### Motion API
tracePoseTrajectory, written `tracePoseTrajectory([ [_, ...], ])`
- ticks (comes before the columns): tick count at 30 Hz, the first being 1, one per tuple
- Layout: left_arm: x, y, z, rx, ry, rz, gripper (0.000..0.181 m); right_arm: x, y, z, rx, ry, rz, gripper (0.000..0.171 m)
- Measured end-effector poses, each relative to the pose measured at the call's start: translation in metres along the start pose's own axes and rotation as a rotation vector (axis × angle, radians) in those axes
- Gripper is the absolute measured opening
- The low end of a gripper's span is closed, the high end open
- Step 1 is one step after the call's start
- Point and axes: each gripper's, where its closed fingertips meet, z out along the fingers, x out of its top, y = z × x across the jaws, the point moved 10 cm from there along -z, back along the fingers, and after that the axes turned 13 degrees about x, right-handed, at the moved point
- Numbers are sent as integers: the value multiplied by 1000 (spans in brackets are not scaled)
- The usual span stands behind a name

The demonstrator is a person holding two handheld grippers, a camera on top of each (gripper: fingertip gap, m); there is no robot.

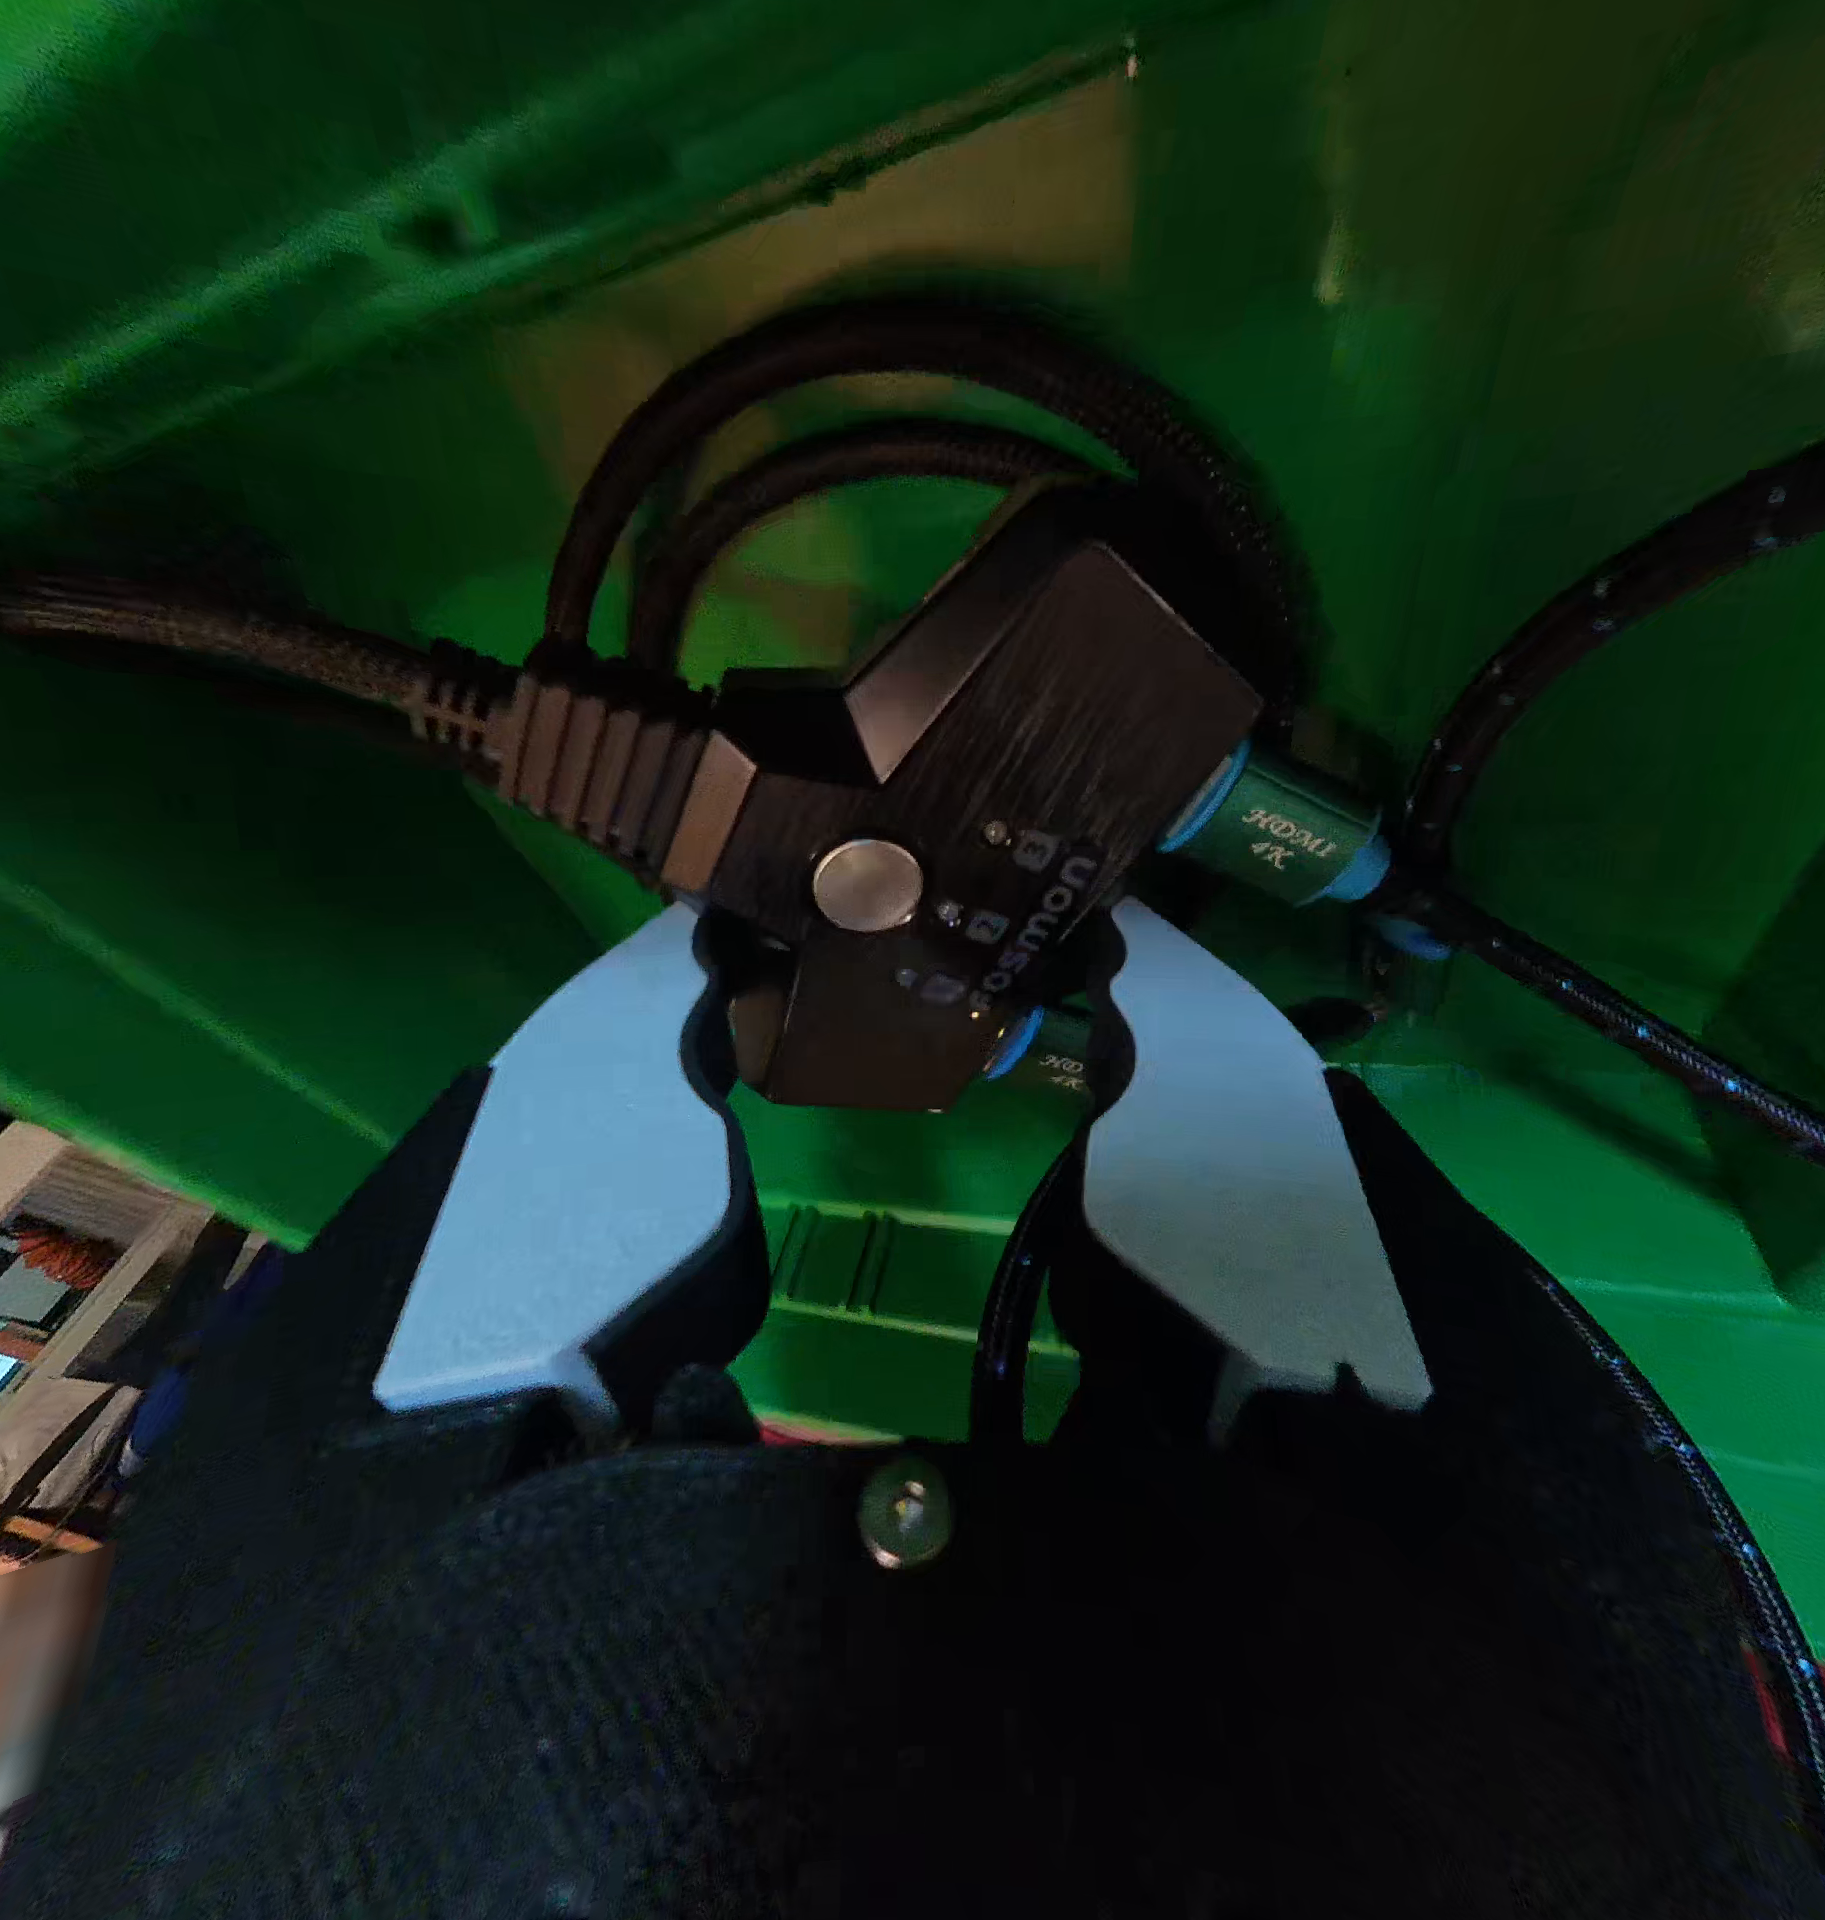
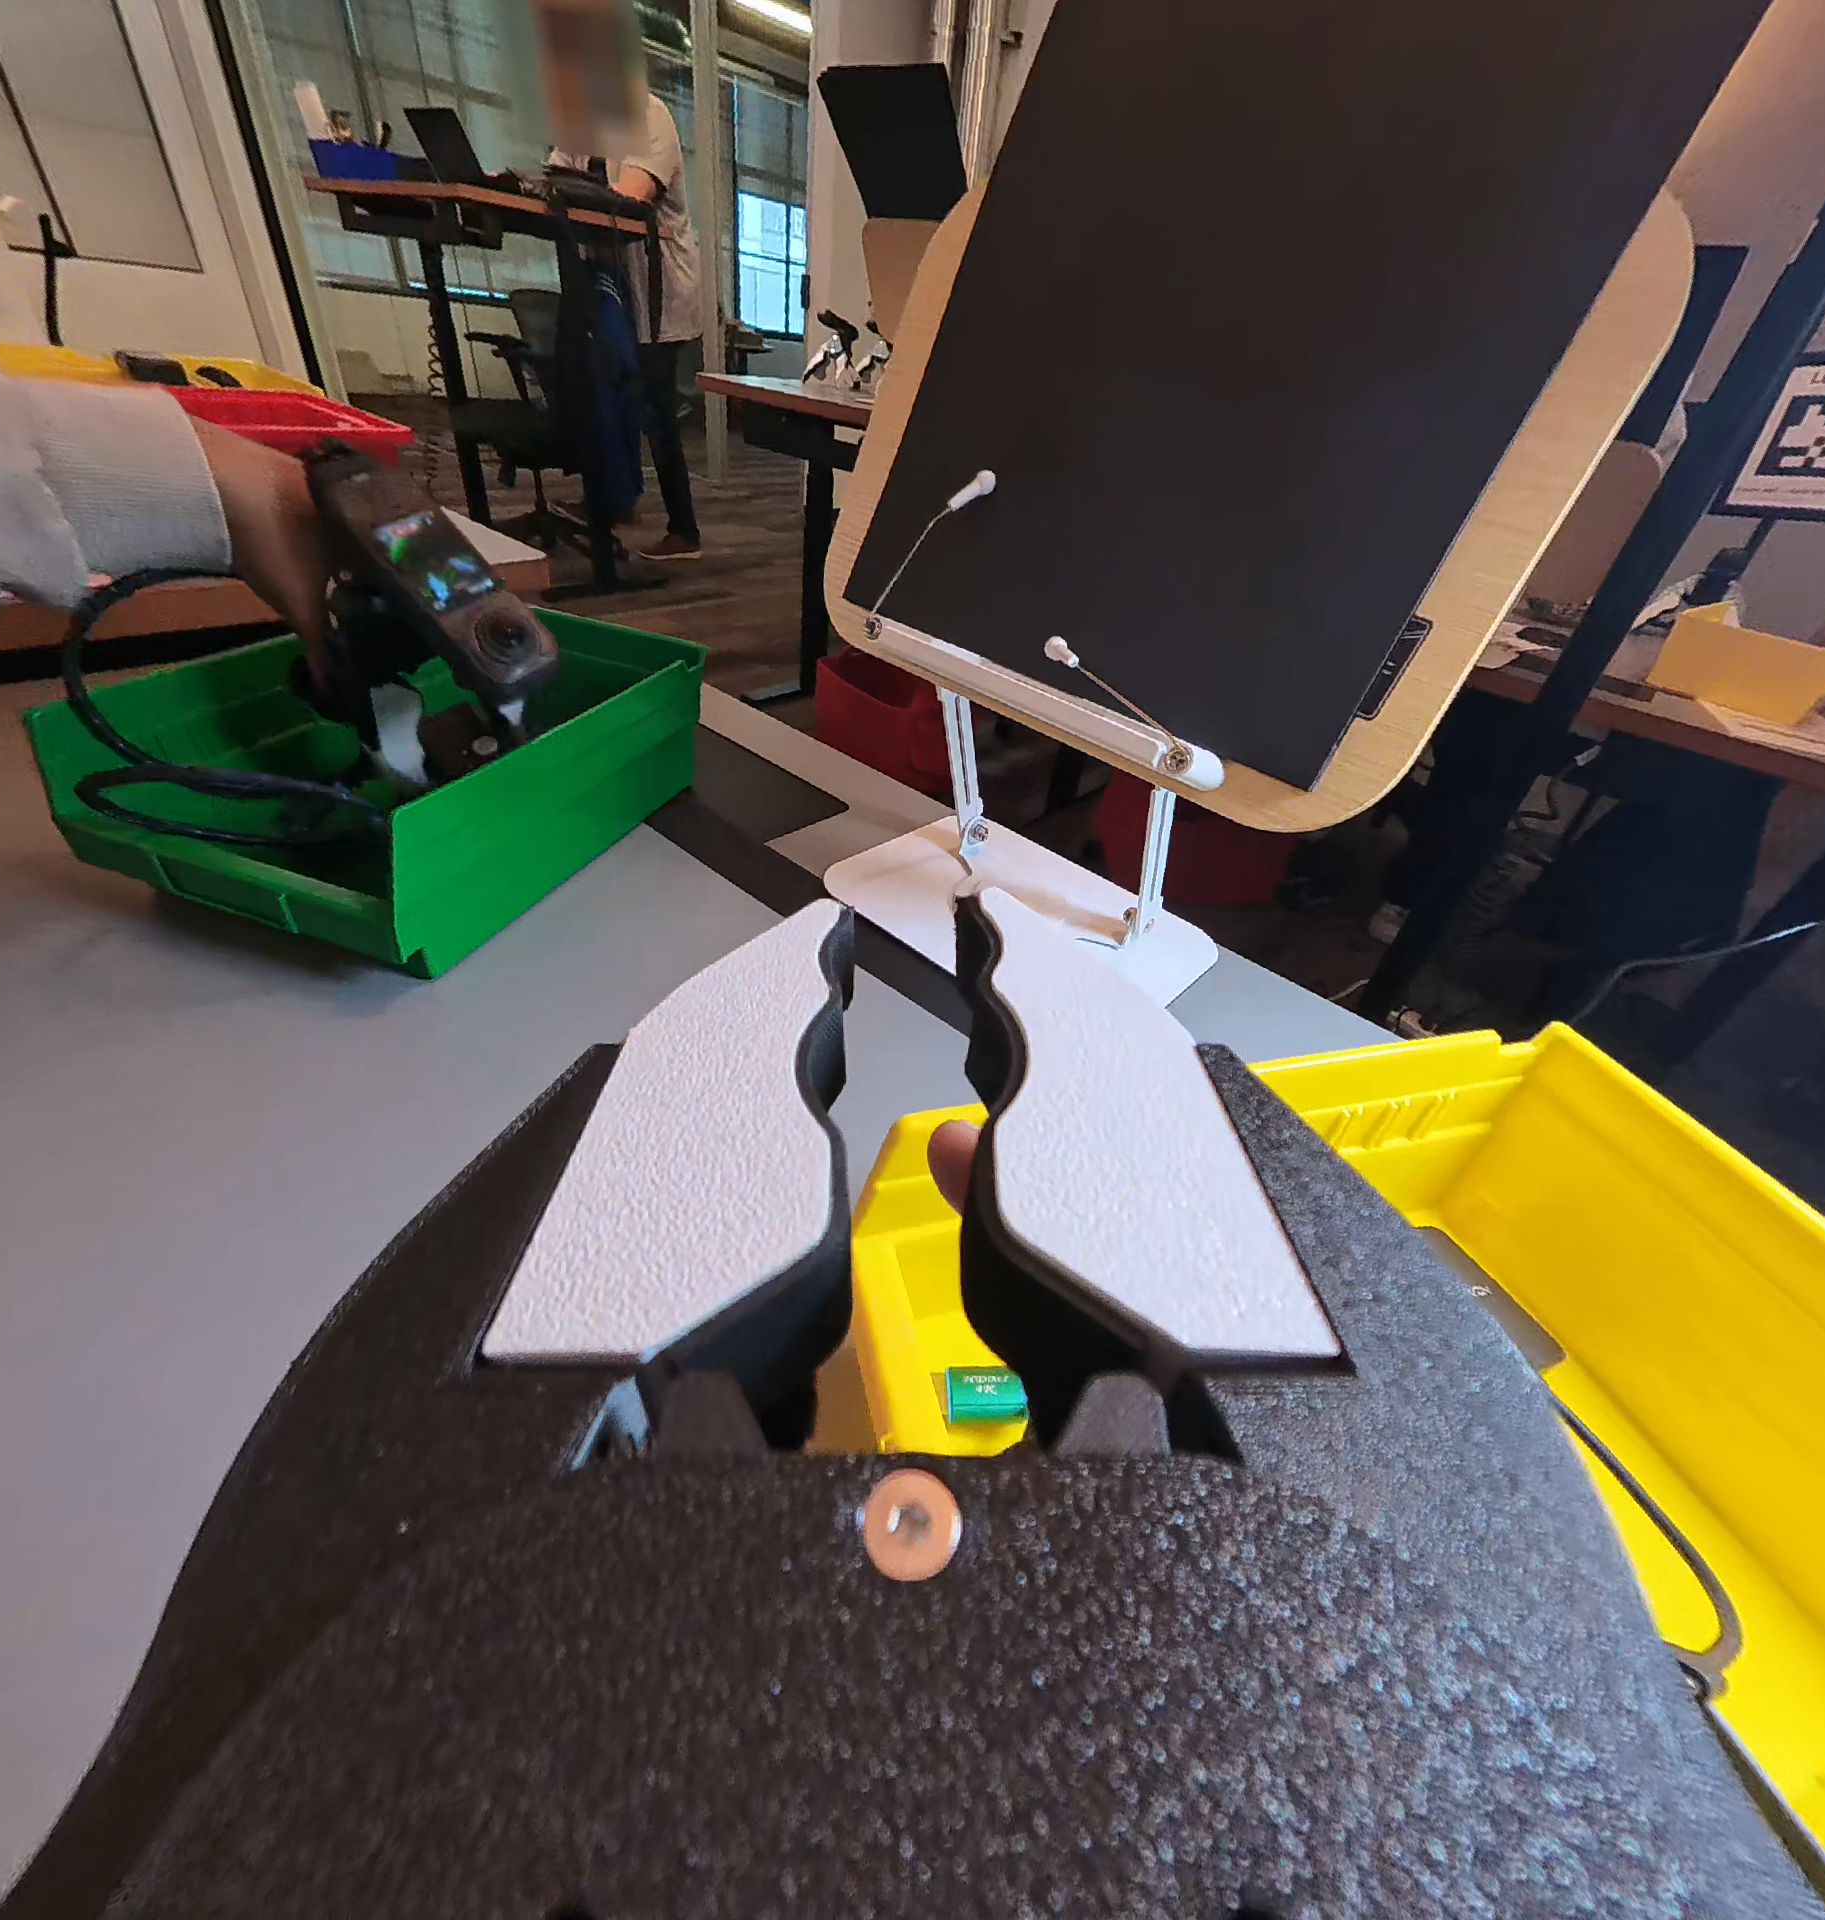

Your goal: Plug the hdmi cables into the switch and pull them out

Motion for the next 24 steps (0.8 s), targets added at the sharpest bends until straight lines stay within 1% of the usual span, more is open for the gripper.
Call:
tracePoseTrajectory([
  [3,-19,-9,-30,43,96,-76,66,2,0,-1,1,7,0,18],
  [8,-61,-25,-96,157,295,-233,66,6,-5,1,18,14,-8,18],
  [12,-92,-31,-150,303,465,-355,66,13,-15,4,35,23,-45,18],
  [15,-107,-32,-186,402,608,-459,67,18,-24,8,47,23,-79,18],
  [17,-109,-28,-207,442,711,-521,66,21,-30,11,57,19,-110,18],
  [19,-104,-22,-224,451,824,-587,66,24,-38,14,64,14,-150,18],
  [22,-83,-8,-240,416,1005,-677,66,29,-51,19,71,25,-232,18],
  [24,-61,6,-242,364,1121,-714,66,35,-60,21,57,27,-284,18],
])
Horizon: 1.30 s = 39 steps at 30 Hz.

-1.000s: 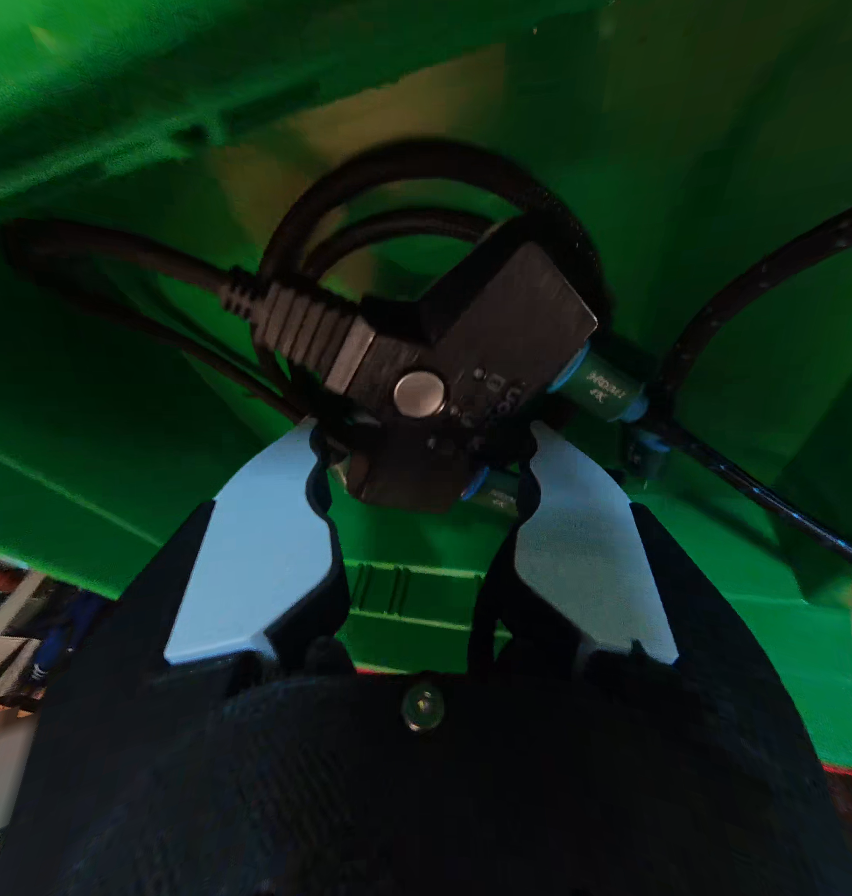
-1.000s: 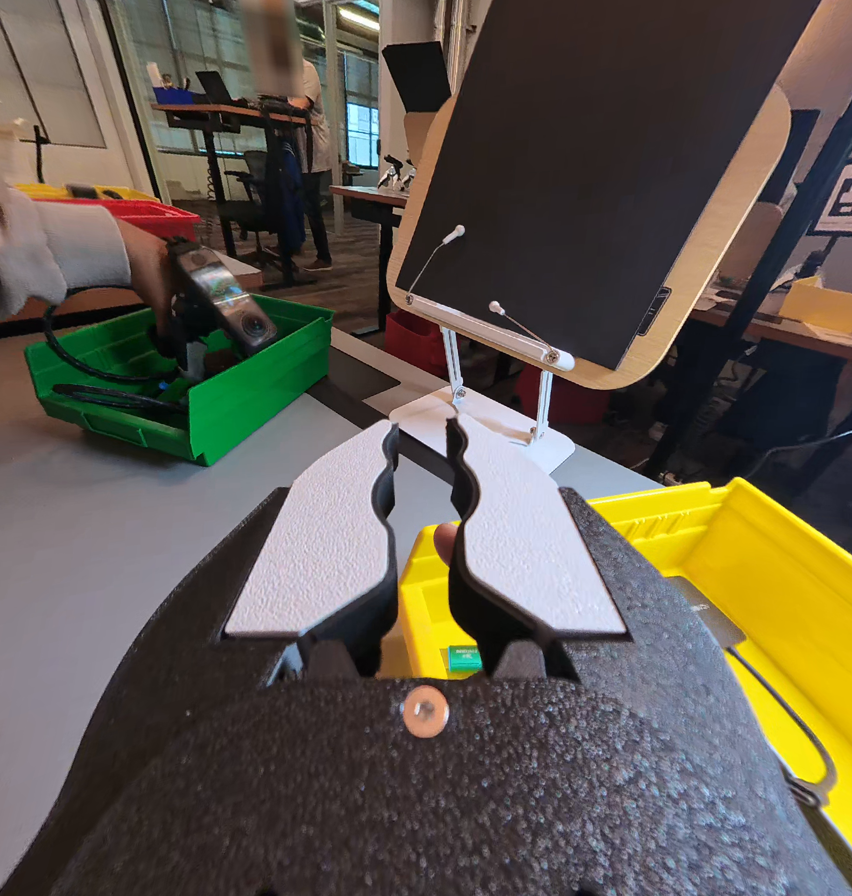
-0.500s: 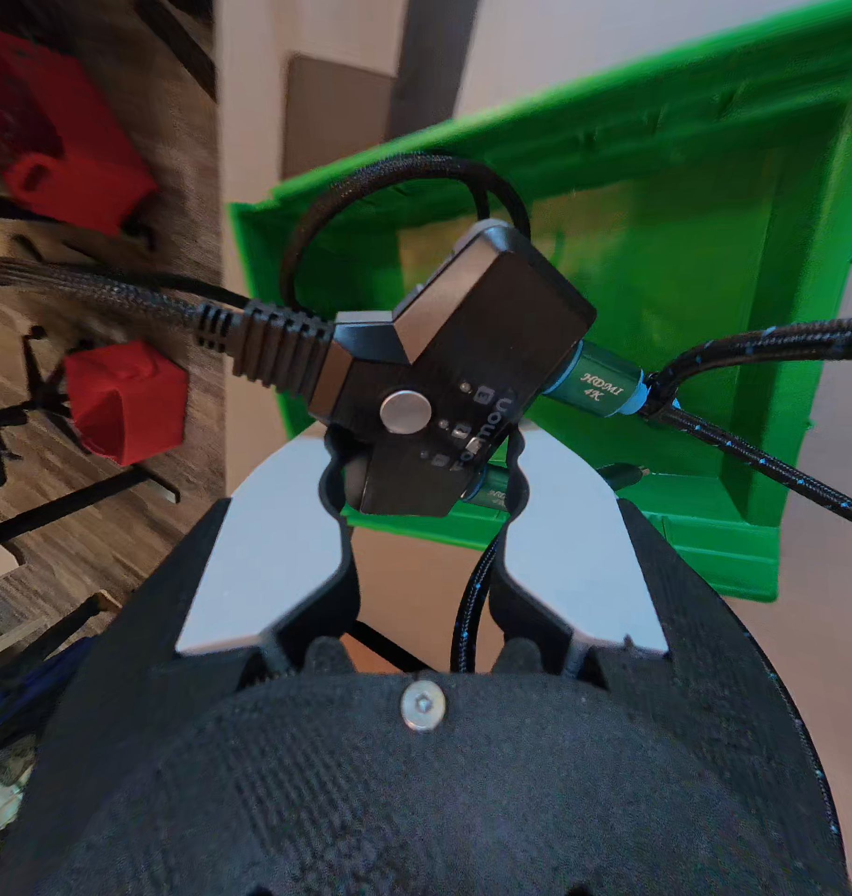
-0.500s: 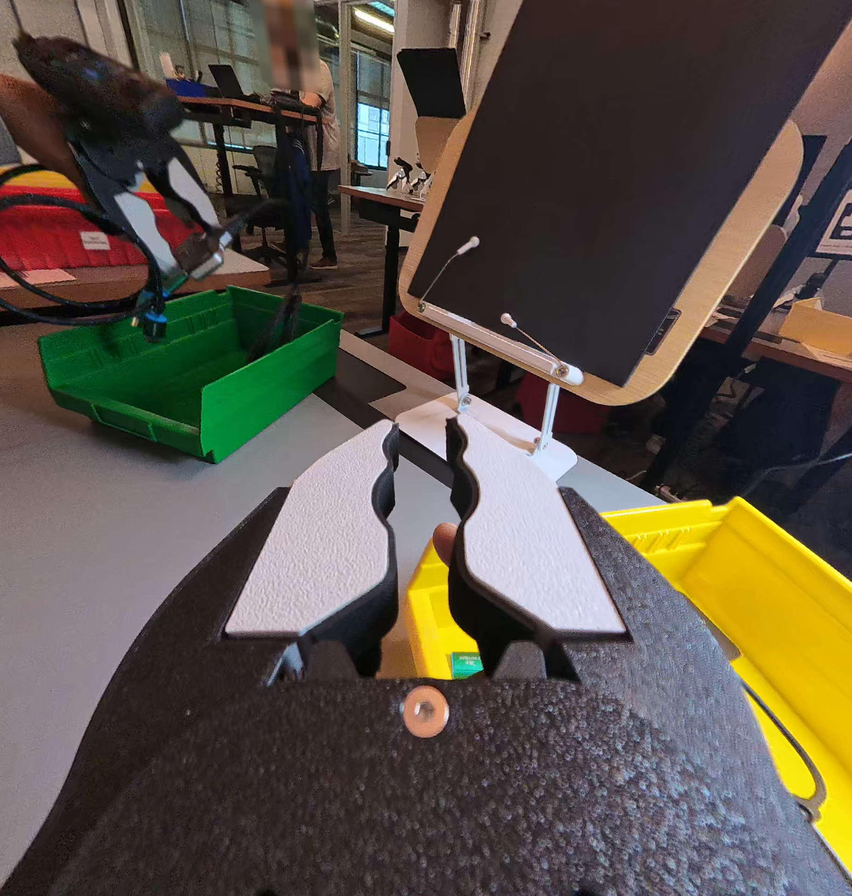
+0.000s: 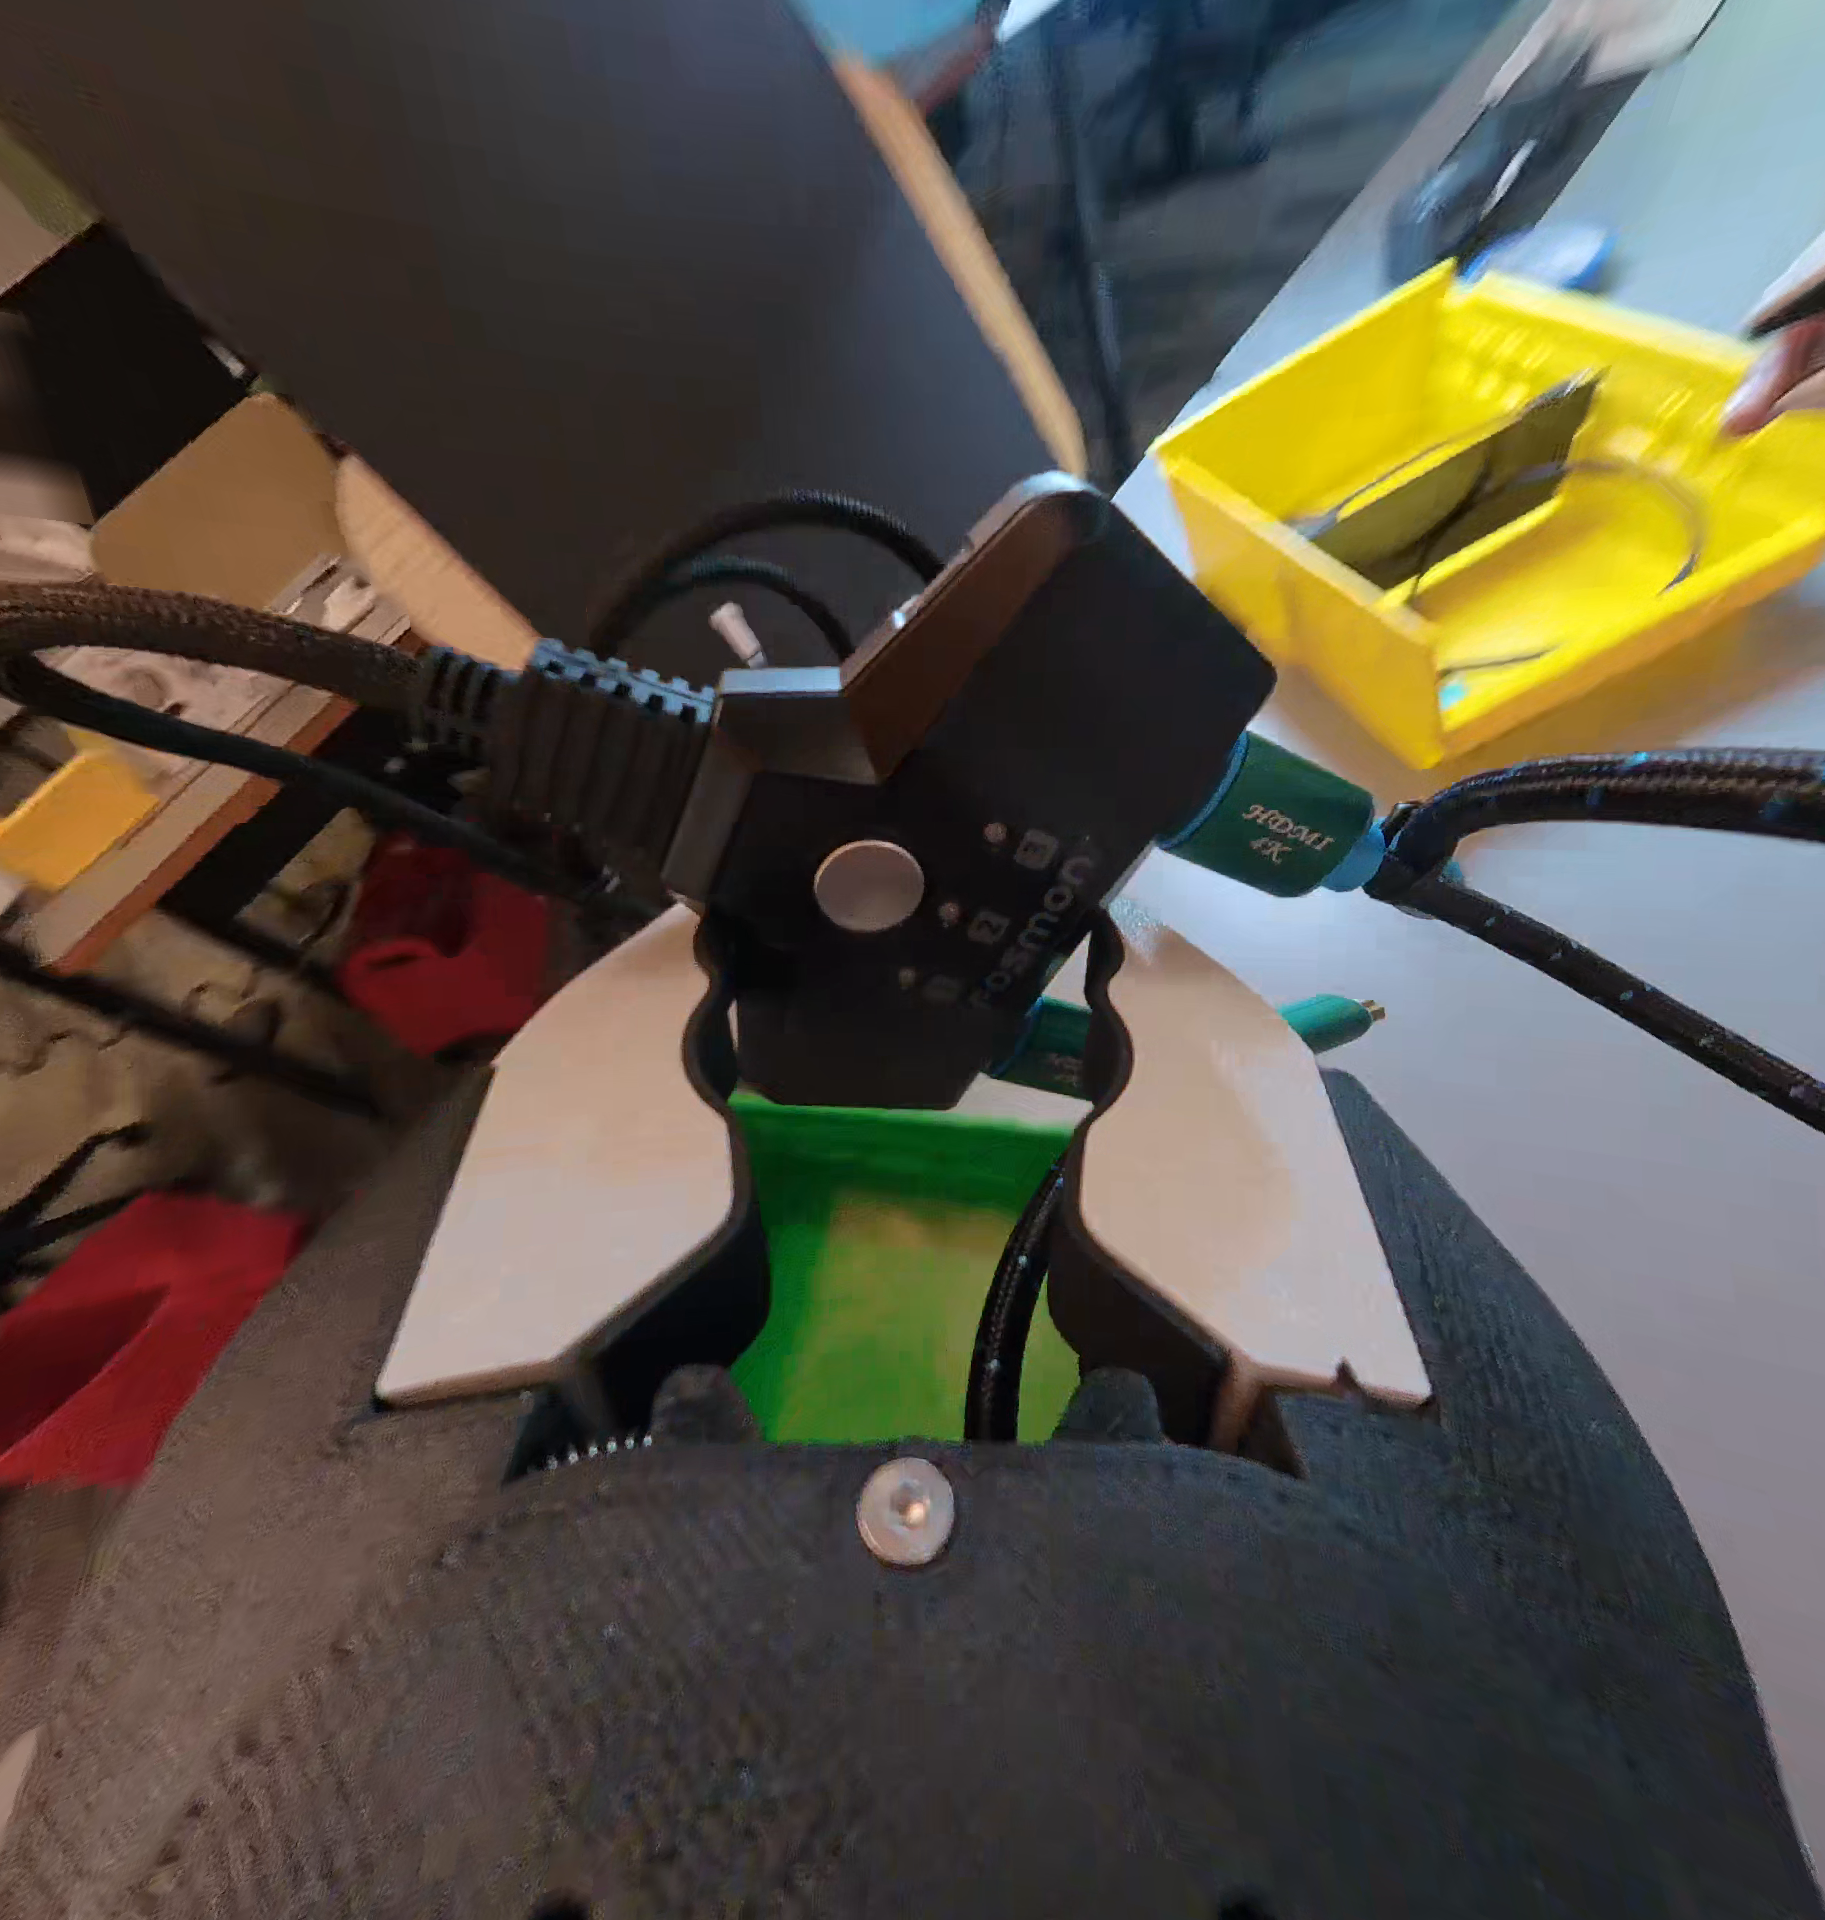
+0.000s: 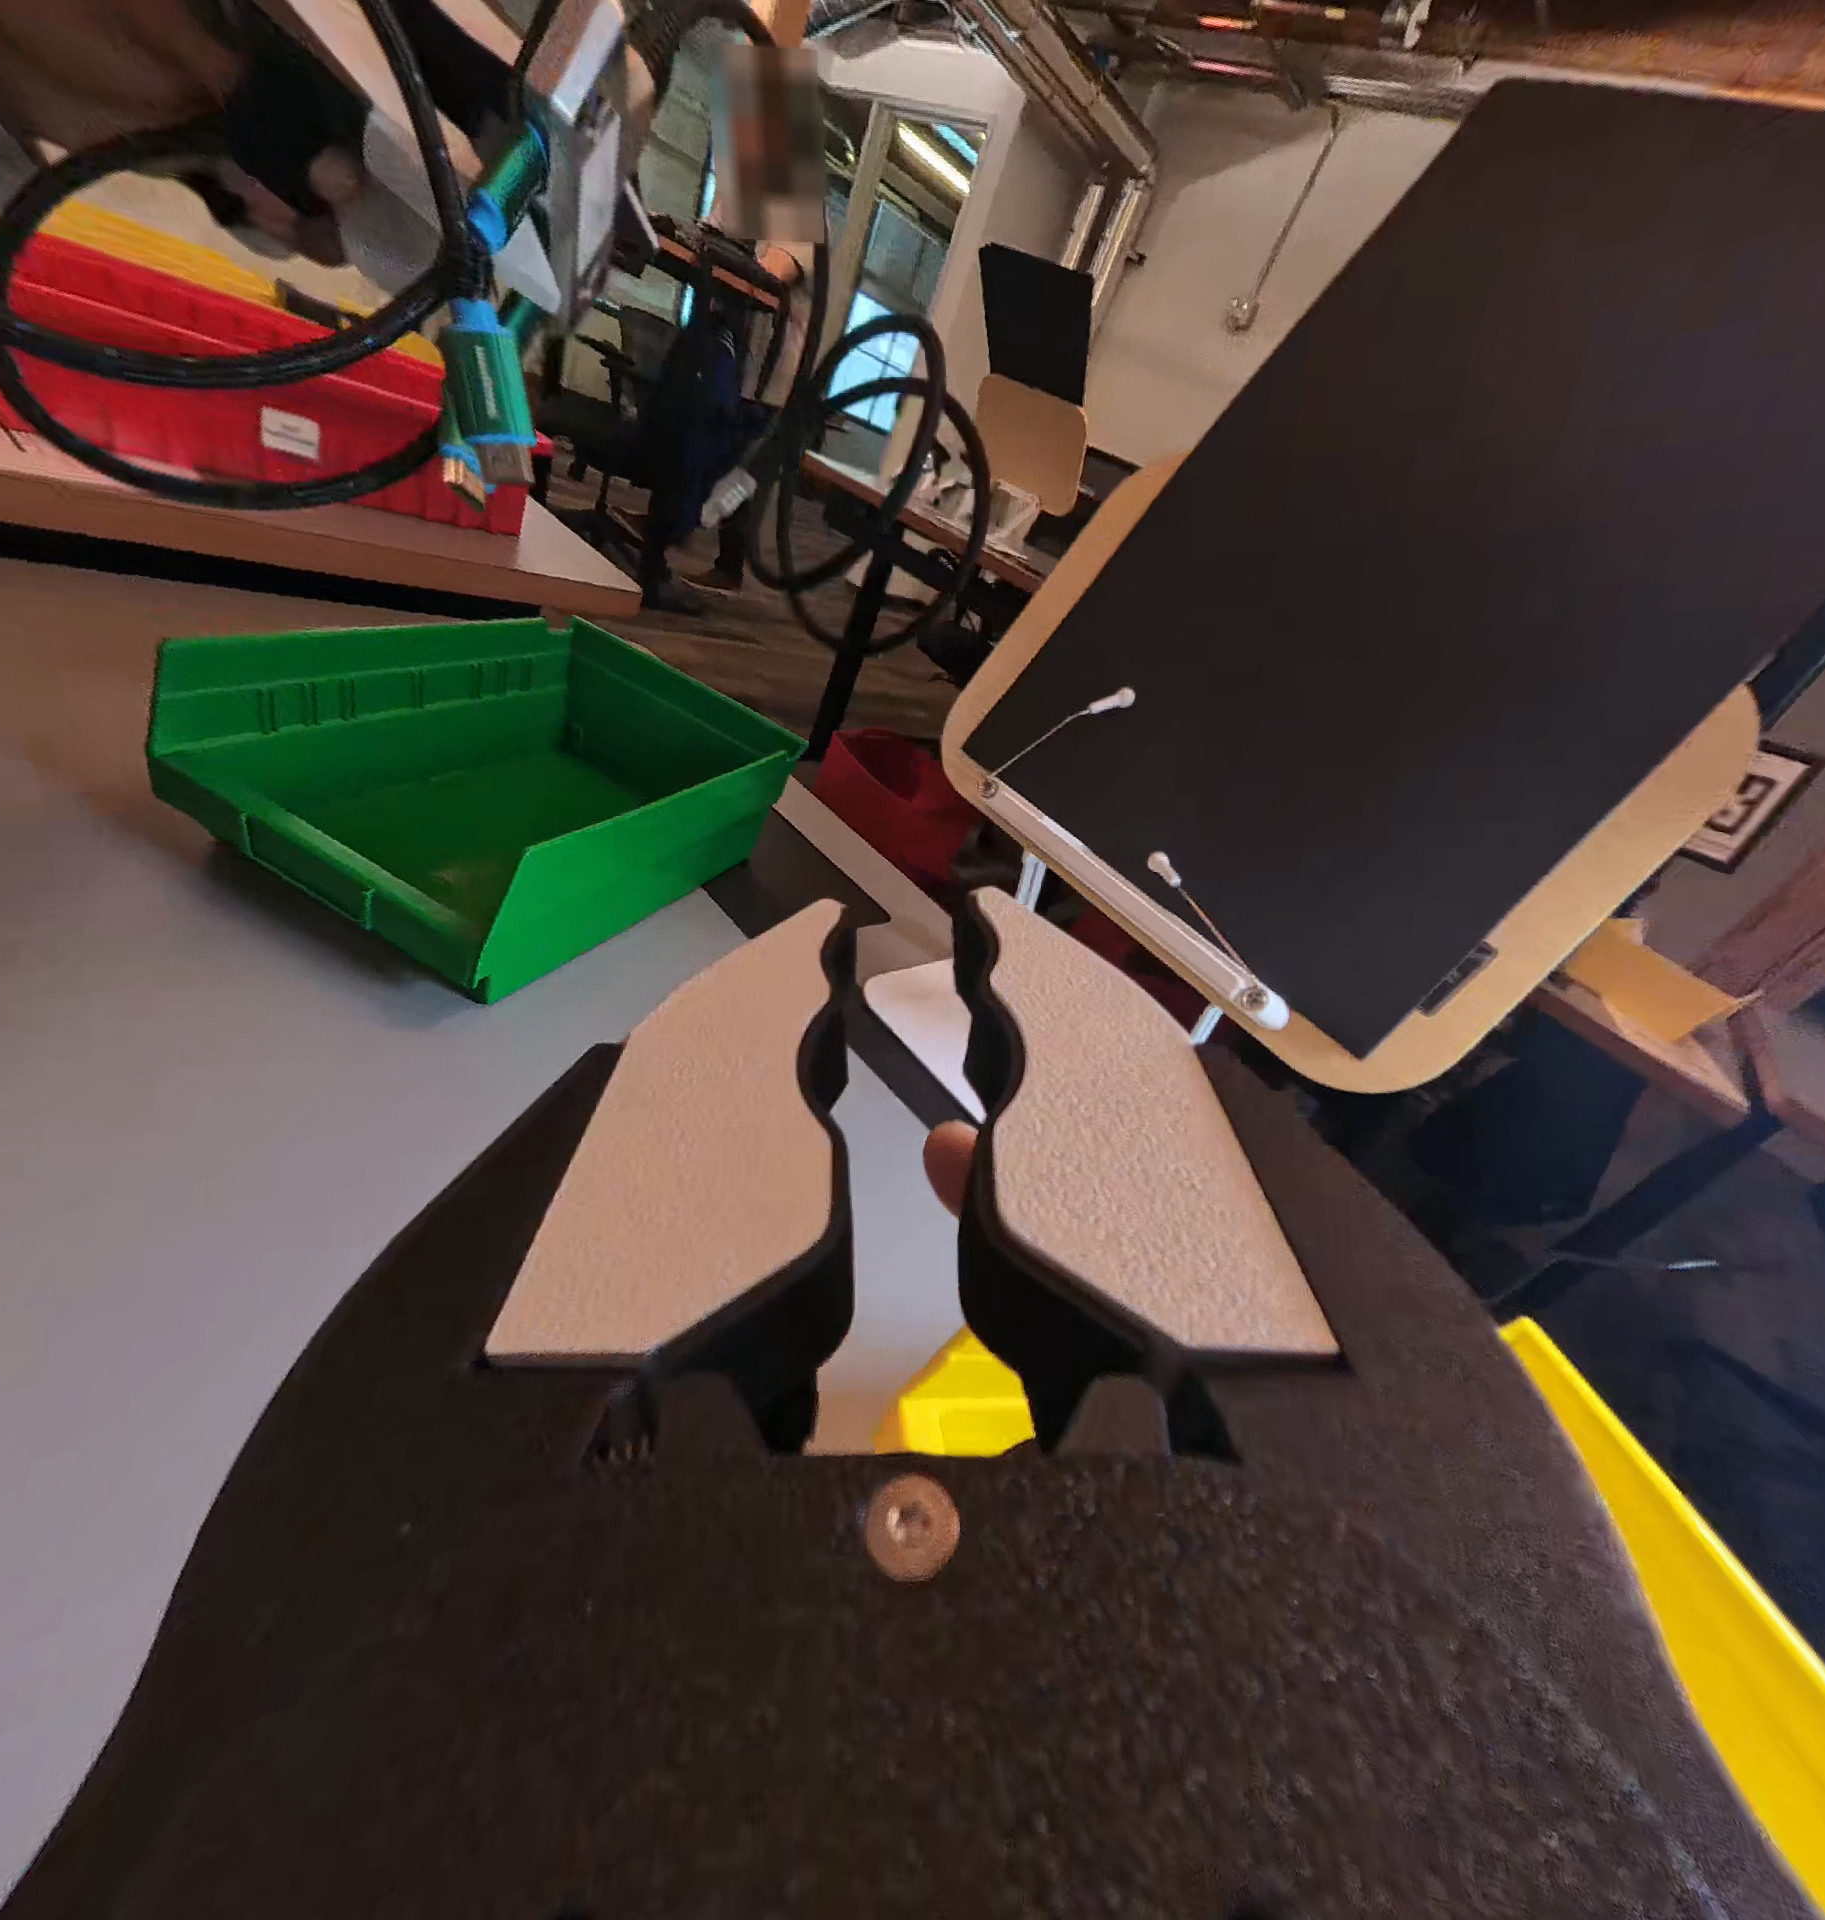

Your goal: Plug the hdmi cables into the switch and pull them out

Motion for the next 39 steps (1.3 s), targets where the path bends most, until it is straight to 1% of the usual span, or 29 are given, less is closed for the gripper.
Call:
tracePoseTrajectory([
  [2,-2,29,11,-22,49,-56,66,9,-6,2,-20,-30,-5,19],
  [6,-11,91,42,-66,145,-176,66,32,-16,0,32,82,112,23],
  [8,-13,117,58,-94,177,-265,66,36,-21,-1,47,104,113,24],
  [11,-18,143,81,-158,189,-425,66,32,-24,3,72,41,84,33],
  [14,-28,157,99,-178,131,-513,66,19,-26,14,138,-66,92,48],
  [15,-32,160,102,-169,106,-506,66,14,-27,19,150,-108,93,54],
  [17,-39,168,106,-136,62,-456,66,8,-34,29,198,-166,109,61],
  [20,-42,182,107,-76,13,-326,66,-4,-41,45,195,-245,115,59],
  [21,-40,186,107,-67,3,-295,66,-10,-42,50,164,-280,87,54],
  [23,-34,196,105,-50,-14,-233,66,-20,-43,56,78,-305,-1,32],
  [24,-32,200,104,-25,-21,-194,67,-22,-44,56,60,-302,-48,28],
  [25,-29,202,102,13,-16,-162,66,-24,-44,56,50,-313,-78,17],
  [27,-24,201,95,23,16,-134,62,-27,-42,54,-8,-326,-130,16],
  [28,-21,200,91,3,30,-132,61,-27,-39,52,4,-300,-101,15],
  [32,-9,199,75,-43,144,-65,66,-23,-24,38,161,-105,123,12],
  [36,2,196,56,-140,278,-22,69,-14,-17,23,270,58,221,11],
  [39,11,193,35,-162,404,63,70,-3,-12,13,343,169,290,11],
])
